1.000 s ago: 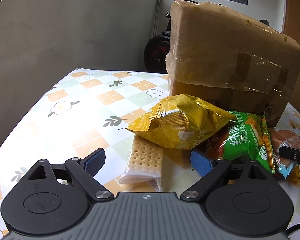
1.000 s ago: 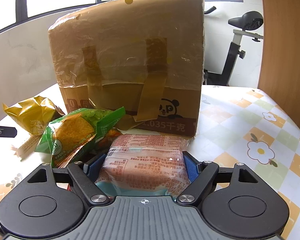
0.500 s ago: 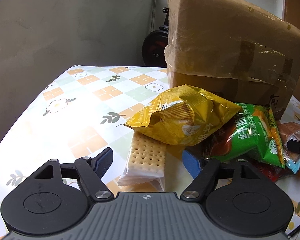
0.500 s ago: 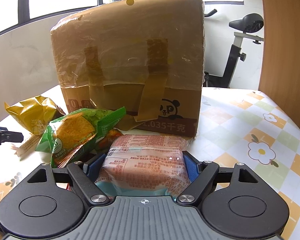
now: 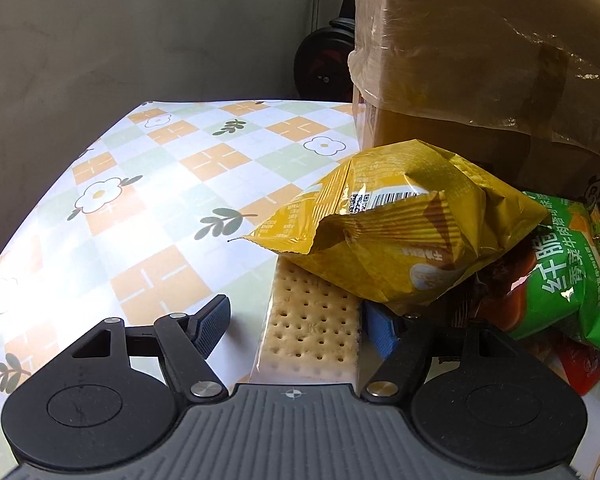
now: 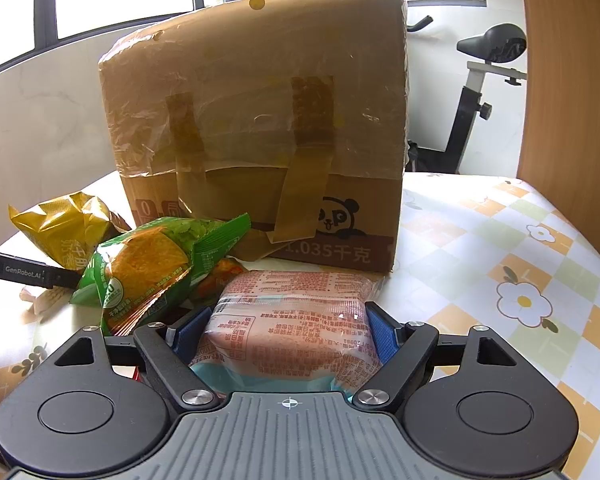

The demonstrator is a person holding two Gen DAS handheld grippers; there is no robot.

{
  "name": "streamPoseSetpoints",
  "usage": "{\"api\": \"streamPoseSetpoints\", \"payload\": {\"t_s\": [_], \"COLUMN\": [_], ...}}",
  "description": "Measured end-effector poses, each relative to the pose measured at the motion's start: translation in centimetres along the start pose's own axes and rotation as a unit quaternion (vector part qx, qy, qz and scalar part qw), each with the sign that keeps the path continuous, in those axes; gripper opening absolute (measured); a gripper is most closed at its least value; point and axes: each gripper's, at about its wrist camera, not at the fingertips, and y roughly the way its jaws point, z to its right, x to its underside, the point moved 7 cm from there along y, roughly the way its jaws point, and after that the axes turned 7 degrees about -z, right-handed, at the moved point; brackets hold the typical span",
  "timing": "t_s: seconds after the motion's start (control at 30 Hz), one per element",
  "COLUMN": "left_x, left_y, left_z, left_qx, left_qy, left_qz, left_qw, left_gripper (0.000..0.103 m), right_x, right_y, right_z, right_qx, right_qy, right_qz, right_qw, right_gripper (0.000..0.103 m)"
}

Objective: Organize snacks
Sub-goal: 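Grasp the wrapped cracker pack with the left tool while the right tool holds the bread pack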

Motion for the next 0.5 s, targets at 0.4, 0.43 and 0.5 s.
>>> {"api": "streamPoseSetpoints", "payload": {"t_s": [0.4, 0.43, 0.5], "left_x": [1.0, 1.1, 1.4], "left_y": [-1.9, -2.4, -3.1], "left_z": [1.2, 1.4, 1.5], "left_qx": [-0.009, -0.015, -0.022], "left_qy": [0.047, 0.06, 0.077], "left_qz": [0.007, 0.012, 0.021], "left_qw": [0.9988, 0.998, 0.9966], "left_gripper": [0.049, 0.049, 0.049], "right_x": [0.0, 0.0, 0.0], "right_y": [-0.1, -0.1, -0.1], "right_z": [0.2, 0.2, 0.1], "right_qx": [-0.002, -0.002, 0.0], "right_qy": [0.006, 0.006, 0.006], "right_qz": [-0.003, -0.003, -0.004], "right_qw": [1.0, 1.0, 1.0], "right_gripper": [0.078, 0.078, 0.078]}}
